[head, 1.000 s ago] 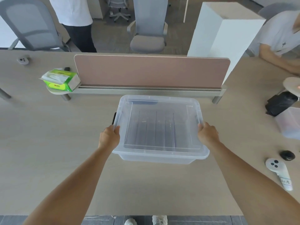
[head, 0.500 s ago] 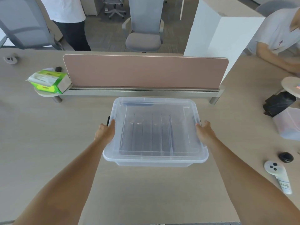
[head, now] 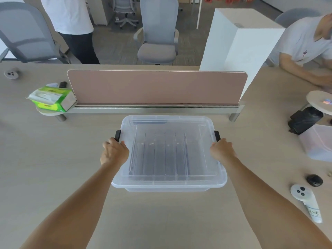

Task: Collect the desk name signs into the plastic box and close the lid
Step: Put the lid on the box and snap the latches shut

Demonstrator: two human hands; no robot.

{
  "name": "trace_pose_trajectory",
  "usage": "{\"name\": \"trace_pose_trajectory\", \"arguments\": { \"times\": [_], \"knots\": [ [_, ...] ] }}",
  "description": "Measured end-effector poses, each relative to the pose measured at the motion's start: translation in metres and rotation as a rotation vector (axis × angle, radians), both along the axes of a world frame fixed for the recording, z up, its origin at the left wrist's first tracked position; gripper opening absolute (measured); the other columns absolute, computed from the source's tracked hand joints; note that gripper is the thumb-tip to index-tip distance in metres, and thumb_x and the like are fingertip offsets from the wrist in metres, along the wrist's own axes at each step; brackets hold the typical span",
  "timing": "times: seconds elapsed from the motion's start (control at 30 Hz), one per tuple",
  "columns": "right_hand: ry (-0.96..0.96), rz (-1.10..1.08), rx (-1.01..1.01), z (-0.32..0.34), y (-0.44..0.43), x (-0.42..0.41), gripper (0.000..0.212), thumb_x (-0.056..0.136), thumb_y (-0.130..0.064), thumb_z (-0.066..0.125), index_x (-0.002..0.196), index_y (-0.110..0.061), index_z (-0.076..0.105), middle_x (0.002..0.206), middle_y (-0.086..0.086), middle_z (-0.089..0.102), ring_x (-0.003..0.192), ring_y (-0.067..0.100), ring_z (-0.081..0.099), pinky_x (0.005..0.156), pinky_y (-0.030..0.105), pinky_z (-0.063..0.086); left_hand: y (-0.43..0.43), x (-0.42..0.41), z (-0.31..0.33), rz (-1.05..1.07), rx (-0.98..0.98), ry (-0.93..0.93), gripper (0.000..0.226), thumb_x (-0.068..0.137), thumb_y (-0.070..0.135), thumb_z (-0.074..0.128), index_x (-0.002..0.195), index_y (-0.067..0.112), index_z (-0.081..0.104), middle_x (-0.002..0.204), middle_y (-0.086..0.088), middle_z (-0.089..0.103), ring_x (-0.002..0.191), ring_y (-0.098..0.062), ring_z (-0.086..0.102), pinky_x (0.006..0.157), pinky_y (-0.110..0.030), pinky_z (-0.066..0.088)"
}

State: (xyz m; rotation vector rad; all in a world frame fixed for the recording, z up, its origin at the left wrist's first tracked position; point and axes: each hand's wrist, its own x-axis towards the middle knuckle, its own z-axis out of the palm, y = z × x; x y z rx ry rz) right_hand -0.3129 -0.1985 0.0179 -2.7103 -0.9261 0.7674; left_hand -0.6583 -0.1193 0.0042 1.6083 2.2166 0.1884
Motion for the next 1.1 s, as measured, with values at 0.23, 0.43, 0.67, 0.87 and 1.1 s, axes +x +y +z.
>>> {"name": "trace_pose_trajectory", "arguments": {
  "times": [0.23, 0.43, 0.67, 0.87, 1.1],
  "knots": [
    [-0.234, 0.091, -0.017, -0.015, -0.007, -0.019, 0.038, 0.102, -0.018, 0.034, 0.131, 0.007, 0.037, 0.123, 0.023, 0.057, 0.107, 0.039, 0.063, 0.068, 0.039, 0.044, 0.002, 0.003, -0.006, -0.020, 0.026, 0.014, 0.027, 0.100, 0.031, 0.027, 0.107, 0.007, 0.036, 0.108, -0.019, 0.062, 0.099, -0.043, 0.059, 0.072, -0.044, 0.041],
    [-0.361, 0.102, -0.038, -0.014, -0.007, -0.032, 0.028, 0.095, -0.006, 0.038, 0.121, 0.003, 0.043, 0.108, 0.018, 0.063, 0.090, 0.033, 0.068, 0.061, 0.035, 0.042, -0.006, 0.013, -0.006, -0.017, 0.038, 0.078, 0.029, 0.101, 0.025, 0.030, 0.124, 0.008, 0.035, 0.119, -0.015, 0.055, 0.100, -0.042, 0.060, 0.070, -0.045, 0.042],
    [-0.451, 0.195, 0.130, -0.023, -0.017, -0.029, 0.045, 0.103, -0.037, 0.032, 0.109, 0.004, 0.051, 0.092, 0.021, 0.067, 0.078, 0.037, 0.068, 0.058, 0.034, 0.039, -0.007, 0.021, -0.006, 0.012, 0.064, 0.001, 0.068, 0.097, 0.054, 0.019, 0.152, 0.013, 0.014, 0.135, -0.020, 0.047, 0.113, -0.041, 0.054, 0.085, -0.051, 0.044],
    [-0.510, 0.309, 0.174, -0.023, -0.026, -0.032, 0.077, 0.096, -0.055, 0.015, 0.124, 0.005, 0.055, 0.084, 0.021, 0.067, 0.069, 0.036, 0.065, 0.057, 0.033, 0.037, -0.007, 0.022, -0.007, -0.004, 0.061, 0.043, 0.093, 0.085, 0.077, 0.021, 0.148, 0.009, 0.020, 0.129, -0.019, 0.050, 0.115, -0.036, 0.053, 0.085, -0.050, 0.048],
    [-0.506, 0.382, 0.102, -0.012, -0.005, -0.030, 0.078, 0.095, -0.060, 0.019, 0.145, -0.002, 0.037, 0.141, 0.025, 0.047, 0.129, 0.041, 0.044, 0.100, 0.048, 0.040, 0.009, 0.027, -0.004, -0.226, 0.102, 0.188, 0.089, 0.085, 0.075, 0.023, 0.153, 0.019, 0.006, 0.151, -0.018, 0.025, 0.137, -0.041, 0.025, 0.113, -0.049, 0.022]
  ]
}}
